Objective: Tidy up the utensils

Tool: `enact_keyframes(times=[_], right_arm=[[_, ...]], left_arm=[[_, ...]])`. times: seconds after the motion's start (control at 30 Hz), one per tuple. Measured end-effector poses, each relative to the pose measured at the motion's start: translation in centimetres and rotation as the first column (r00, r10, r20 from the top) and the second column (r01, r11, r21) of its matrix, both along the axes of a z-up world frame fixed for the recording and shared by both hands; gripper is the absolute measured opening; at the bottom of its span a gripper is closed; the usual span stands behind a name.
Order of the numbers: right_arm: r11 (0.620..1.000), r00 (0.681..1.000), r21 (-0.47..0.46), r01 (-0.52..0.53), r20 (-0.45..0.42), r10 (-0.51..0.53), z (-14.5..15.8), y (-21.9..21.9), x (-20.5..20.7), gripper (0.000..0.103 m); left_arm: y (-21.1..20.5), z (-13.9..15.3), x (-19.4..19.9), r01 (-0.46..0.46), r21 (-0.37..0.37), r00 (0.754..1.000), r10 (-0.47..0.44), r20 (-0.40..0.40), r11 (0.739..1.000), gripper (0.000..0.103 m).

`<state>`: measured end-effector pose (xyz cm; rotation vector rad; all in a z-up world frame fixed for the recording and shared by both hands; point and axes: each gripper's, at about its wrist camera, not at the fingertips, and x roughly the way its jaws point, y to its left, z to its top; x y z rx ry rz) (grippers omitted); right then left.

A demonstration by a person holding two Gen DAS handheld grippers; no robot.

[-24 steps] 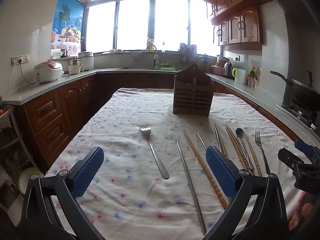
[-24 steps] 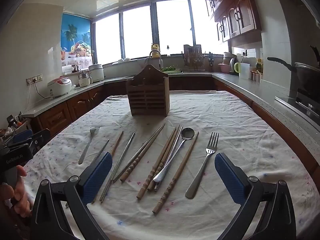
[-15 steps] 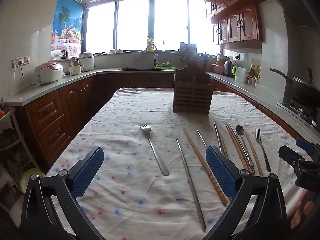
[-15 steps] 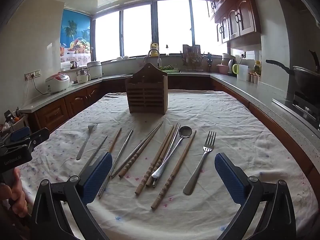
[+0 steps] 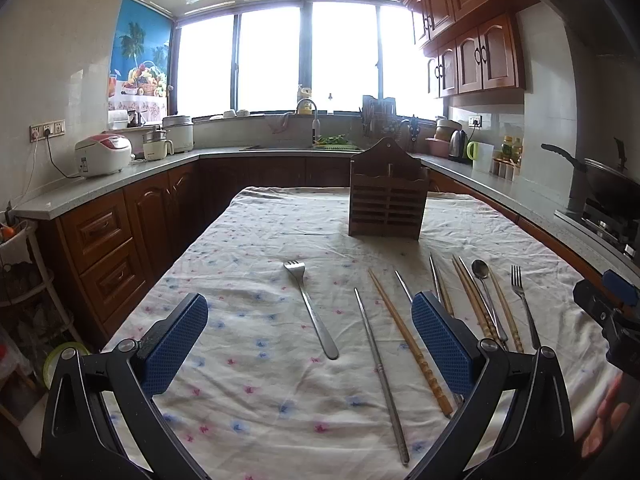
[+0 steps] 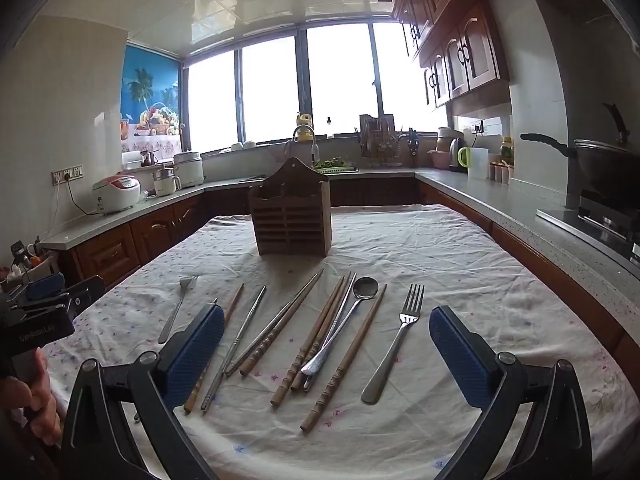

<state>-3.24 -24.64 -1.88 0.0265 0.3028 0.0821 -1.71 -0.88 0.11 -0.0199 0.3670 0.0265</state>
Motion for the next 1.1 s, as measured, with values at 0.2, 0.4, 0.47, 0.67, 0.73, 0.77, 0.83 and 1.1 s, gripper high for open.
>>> enact_keyframes(times=[0.2,0.4,0.47,0.67,0.73,0.77,0.83,1.1], right_arm=[[1.0,1.0,0.004,-0.005,0.016,0.005,-0.39,-0.13,-0.27,0.103],[1.0,1.0,0.011,-0.016,0.015,0.016,-0.53,-0.24,-0.42,0.103],[1.0,1.0,0.013,-0.018,0.017,0.017,-0.53,-0.25,-0.49,0.103],[1.0,0.999,0.01,-0.027,0.021,0.026,-0.53,-0.07,-0.59,0.103],[1.0,0.999,0.01,-0.029,0.02,0.029,-0.56,0.0,-0.55,0.103],[0.999,0.999,0.01,-0.03,0.021,0.03,-0.56,0.02,-0.53,0.103],[0.999,0.999,0.01,-0.032,0.021,0.031,-0.54,0.07,-0.47,0.103],[0.999,0.999,0.01,-0.041,0.024,0.041,-0.56,0.26,-0.45,0.103]], left_arm=[[-0.68,0.49,-0.69,0.007,0.028,0.999,-0.008,0.031,1.0,0.103],[-0.84,0.76,-0.83,0.011,0.035,0.999,-0.012,0.04,0.999,0.103],[-0.76,0.77,-0.72,0.01,0.034,0.999,-0.011,0.039,0.999,0.103],[-0.94,0.77,-0.91,0.009,0.033,0.999,-0.01,0.039,0.999,0.103],[-0.97,0.83,-0.91,0.007,0.031,0.999,-0.008,0.039,0.999,0.103],[-0.99,0.84,-0.89,0.007,0.029,0.999,-0.008,0.037,1.0,0.103],[-0.69,0.72,-0.83,0.005,0.025,0.999,-0.005,0.034,1.0,0.103],[-0.61,0.67,-0.75,0.004,0.021,0.999,-0.005,0.033,1.0,0.103]])
